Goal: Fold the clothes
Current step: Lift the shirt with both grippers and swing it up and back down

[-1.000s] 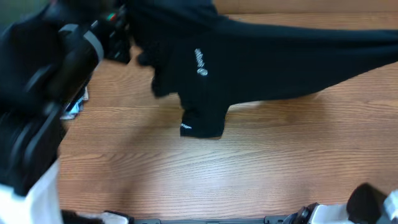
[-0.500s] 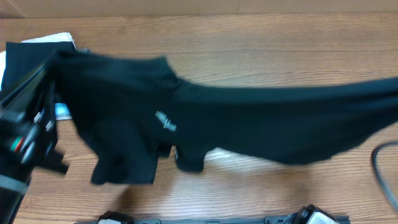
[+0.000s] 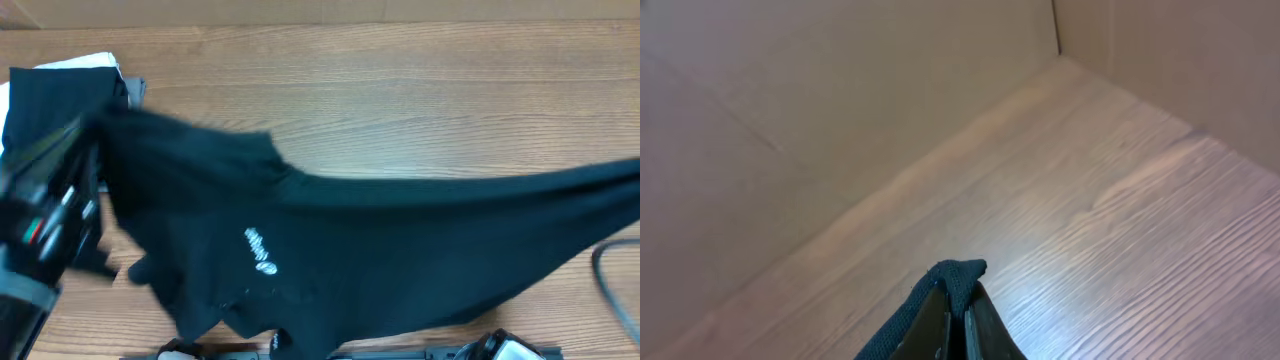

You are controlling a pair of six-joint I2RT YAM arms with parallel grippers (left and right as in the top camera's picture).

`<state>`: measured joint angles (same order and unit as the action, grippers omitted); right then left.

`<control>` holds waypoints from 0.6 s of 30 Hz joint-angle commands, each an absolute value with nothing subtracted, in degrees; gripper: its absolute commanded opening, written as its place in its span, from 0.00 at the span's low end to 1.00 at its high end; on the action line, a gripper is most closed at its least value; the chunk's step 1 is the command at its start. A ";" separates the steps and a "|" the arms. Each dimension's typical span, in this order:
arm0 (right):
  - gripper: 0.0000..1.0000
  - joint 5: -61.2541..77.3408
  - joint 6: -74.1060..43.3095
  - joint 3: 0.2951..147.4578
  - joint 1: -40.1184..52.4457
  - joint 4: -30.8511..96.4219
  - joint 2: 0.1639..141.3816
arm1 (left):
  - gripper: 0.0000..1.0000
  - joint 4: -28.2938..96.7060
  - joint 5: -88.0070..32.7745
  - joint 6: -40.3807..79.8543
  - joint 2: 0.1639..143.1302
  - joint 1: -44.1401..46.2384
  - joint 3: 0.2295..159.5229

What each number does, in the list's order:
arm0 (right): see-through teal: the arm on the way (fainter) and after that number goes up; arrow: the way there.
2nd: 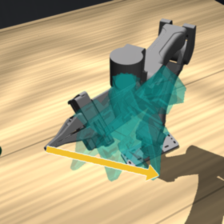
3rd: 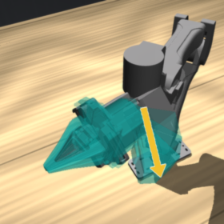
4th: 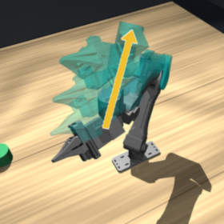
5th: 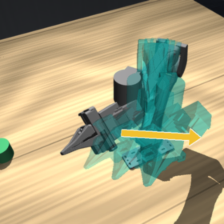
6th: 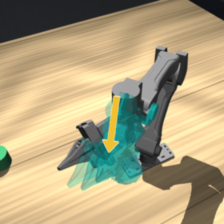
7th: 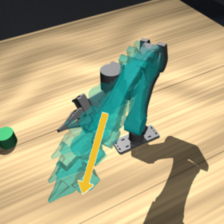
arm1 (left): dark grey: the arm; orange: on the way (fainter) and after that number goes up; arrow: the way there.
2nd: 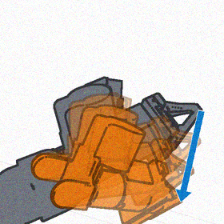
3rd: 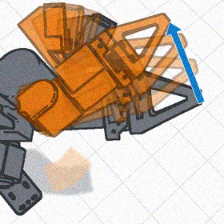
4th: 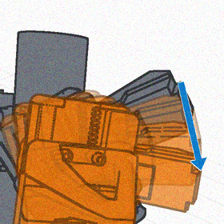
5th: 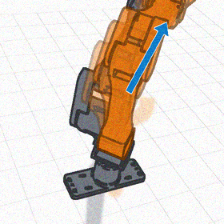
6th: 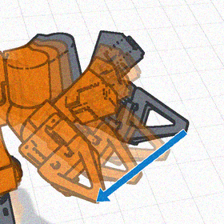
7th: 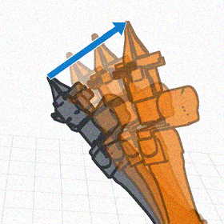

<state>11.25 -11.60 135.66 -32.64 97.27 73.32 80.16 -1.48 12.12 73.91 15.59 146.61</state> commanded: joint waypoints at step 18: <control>0.04 9.89 -8.21 131.66 -21.96 82.43 122.19 | 0.04 62.43 -1.58 12.21 130.45 15.16 146.36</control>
